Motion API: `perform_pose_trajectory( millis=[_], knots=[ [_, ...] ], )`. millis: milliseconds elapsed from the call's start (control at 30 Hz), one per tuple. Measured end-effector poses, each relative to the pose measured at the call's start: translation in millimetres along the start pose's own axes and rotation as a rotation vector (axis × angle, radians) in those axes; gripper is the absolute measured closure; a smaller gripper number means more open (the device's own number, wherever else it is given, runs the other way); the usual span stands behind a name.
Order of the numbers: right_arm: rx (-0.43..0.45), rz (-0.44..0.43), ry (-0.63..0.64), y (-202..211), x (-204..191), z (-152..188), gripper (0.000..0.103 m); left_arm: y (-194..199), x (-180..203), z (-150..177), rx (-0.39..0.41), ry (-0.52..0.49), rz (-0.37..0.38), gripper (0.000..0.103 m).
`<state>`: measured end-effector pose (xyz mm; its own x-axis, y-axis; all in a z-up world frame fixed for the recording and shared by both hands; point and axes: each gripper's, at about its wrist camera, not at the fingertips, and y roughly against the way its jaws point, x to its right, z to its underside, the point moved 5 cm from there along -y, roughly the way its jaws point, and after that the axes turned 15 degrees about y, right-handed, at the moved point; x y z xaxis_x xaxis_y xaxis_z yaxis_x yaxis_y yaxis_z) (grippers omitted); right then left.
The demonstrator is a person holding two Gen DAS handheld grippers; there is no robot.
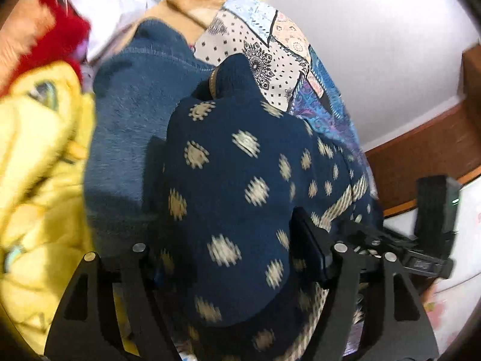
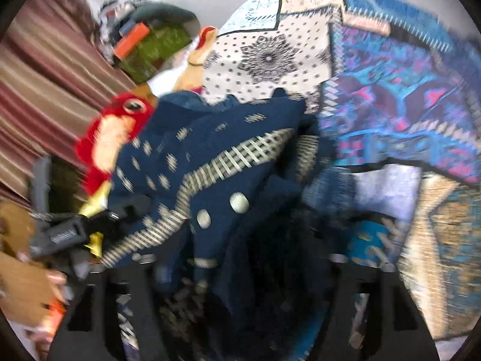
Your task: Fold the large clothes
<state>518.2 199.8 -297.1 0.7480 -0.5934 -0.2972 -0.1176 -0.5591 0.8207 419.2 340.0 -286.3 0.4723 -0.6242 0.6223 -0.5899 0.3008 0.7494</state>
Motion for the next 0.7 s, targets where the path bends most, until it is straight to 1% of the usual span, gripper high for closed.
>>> perform_pose_trajectory(
  millis=[33, 100, 133, 200, 267, 300, 400, 467, 533, 600, 700],
  knots=[
    [0.006, 0.026, 0.029, 7, -3, 1, 0.028, 6, 5, 3, 0.013, -0.028, -0.031, 0.030],
    [0.019, 0.046, 0.068, 19, -10, 5, 0.028, 17, 14, 16, 0.052, -0.101, -0.118, 0.023],
    [0.028, 0.055, 0.082, 27, -15, 8, 0.028, 19, 11, 11, 0.071, -0.126, -0.142, 0.022],
    [0.049, 0.066, 0.113, 40, -26, 11, 0.027, 29, 20, 23, 0.117, -0.187, -0.182, 0.013],
    [0.062, 0.077, 0.142, 51, -36, 17, 0.023, 37, 27, 37, 0.141, -0.245, -0.197, 0.006],
    [0.064, 0.093, 0.160, 53, -41, 20, 0.020, 40, 29, 46, 0.156, -0.278, -0.217, 0.004],
    [0.050, 0.140, 0.207, 48, -47, 29, 0.020, 32, 29, 61, 0.175, -0.344, -0.308, 0.004],
    [0.020, 0.159, 0.209, 38, -43, 37, 0.020, 26, 25, 71, 0.166, -0.361, -0.328, 0.003],
    [0.006, 0.162, 0.189, 34, -34, 43, 0.020, 15, 22, 77, 0.148, -0.350, -0.335, 0.001],
    [0.018, 0.148, 0.164, 35, -26, 47, 0.020, 10, 22, 83, 0.175, -0.367, -0.364, 0.001],
    [0.046, 0.136, 0.095, 48, -8, 54, 0.020, 3, 27, 93, 0.226, -0.439, -0.439, 0.000]
  ],
)
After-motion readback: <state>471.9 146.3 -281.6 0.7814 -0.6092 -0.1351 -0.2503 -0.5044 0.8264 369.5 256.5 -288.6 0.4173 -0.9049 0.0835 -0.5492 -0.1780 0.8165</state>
